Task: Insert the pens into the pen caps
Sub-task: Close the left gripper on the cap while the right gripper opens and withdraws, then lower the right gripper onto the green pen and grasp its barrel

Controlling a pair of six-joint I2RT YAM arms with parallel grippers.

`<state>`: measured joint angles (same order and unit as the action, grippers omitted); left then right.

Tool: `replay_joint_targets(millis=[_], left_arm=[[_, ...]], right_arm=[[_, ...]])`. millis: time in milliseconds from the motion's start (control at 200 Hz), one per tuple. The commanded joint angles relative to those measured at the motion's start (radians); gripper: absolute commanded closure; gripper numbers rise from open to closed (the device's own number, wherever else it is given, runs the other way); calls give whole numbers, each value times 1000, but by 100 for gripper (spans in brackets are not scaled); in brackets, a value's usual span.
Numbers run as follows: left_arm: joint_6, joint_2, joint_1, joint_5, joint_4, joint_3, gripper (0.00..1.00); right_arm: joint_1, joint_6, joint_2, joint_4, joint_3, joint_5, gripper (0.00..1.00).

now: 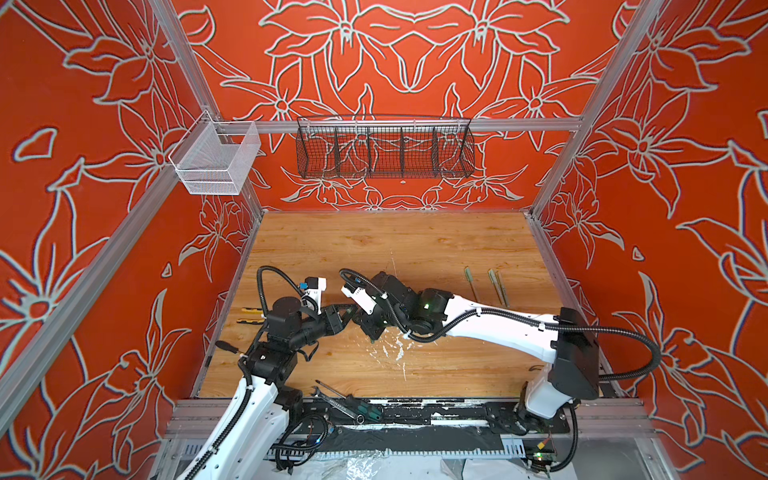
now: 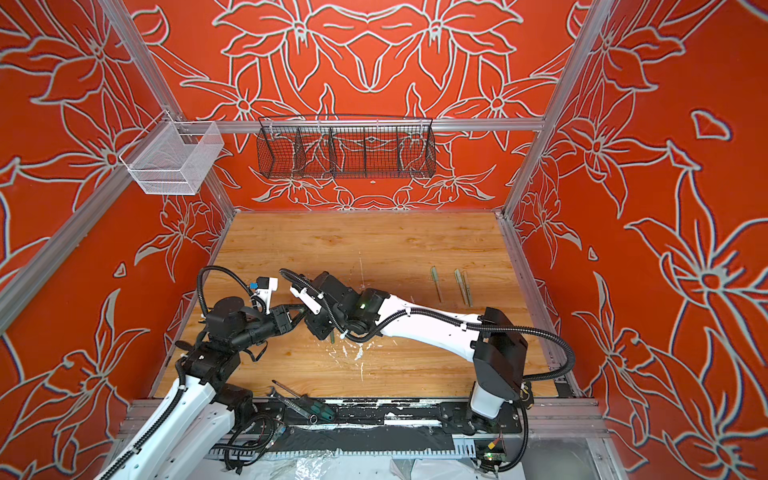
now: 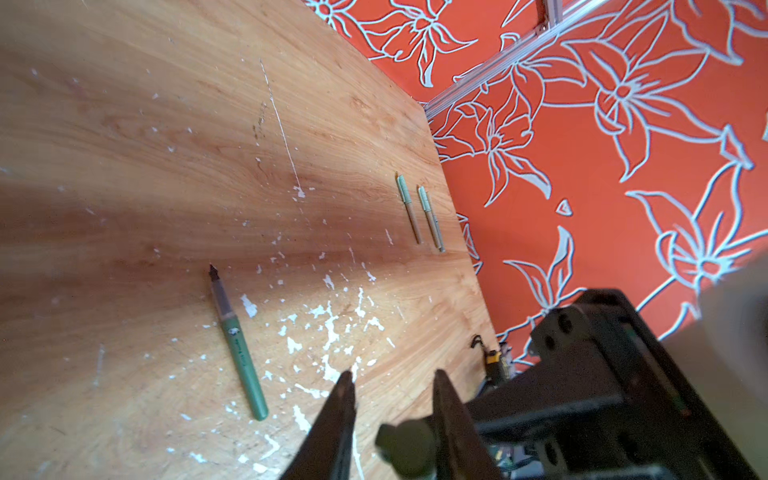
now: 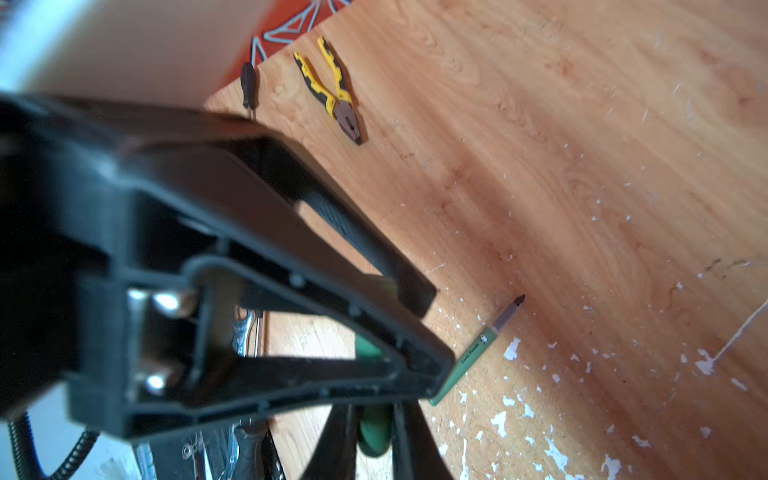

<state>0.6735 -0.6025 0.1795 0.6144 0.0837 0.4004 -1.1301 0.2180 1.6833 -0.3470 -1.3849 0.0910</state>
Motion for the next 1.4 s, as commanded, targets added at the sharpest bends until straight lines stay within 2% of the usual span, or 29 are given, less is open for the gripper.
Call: replay_joint_targets(millis=[0, 220, 330, 375, 435, 525, 681, 931, 1076, 1191, 1396], left_arm=[[0, -2, -13, 36, -33, -6, 81], [1, 13, -21, 39, -33, -5, 94], [-4, 21, -29, 34, -19, 1, 100], [-8, 29, -34, 22, -3, 4, 100], [-18, 50, -40, -23, 36, 13, 100], [-39, 98, -50, -151, 132, 34, 100], [-76, 163, -58, -362, 299, 95, 100], [-144, 204, -58, -504, 468, 194, 100], [-150, 246, -58, -528, 499, 208, 100], [-150, 260, -58, -518, 493, 204, 100], [-153, 261, -58, -503, 477, 197, 100]], right_arm=[[-21, 3, 29, 9, -46, -69, 89], [-28, 8, 48, -5, -63, -96, 88], [-28, 21, 52, -11, -68, -98, 83], [-28, 29, 52, -13, -66, -98, 77], [-26, 46, 50, -25, -64, -99, 64], [-23, 68, 46, -32, -47, -95, 48], [-11, 116, 62, -64, -28, -97, 34], [42, 225, 239, -217, -106, -142, 32], [59, 259, 367, -346, -212, -161, 33], [65, 281, 422, -381, -251, -180, 34], [83, 286, 466, -379, -269, -158, 49]])
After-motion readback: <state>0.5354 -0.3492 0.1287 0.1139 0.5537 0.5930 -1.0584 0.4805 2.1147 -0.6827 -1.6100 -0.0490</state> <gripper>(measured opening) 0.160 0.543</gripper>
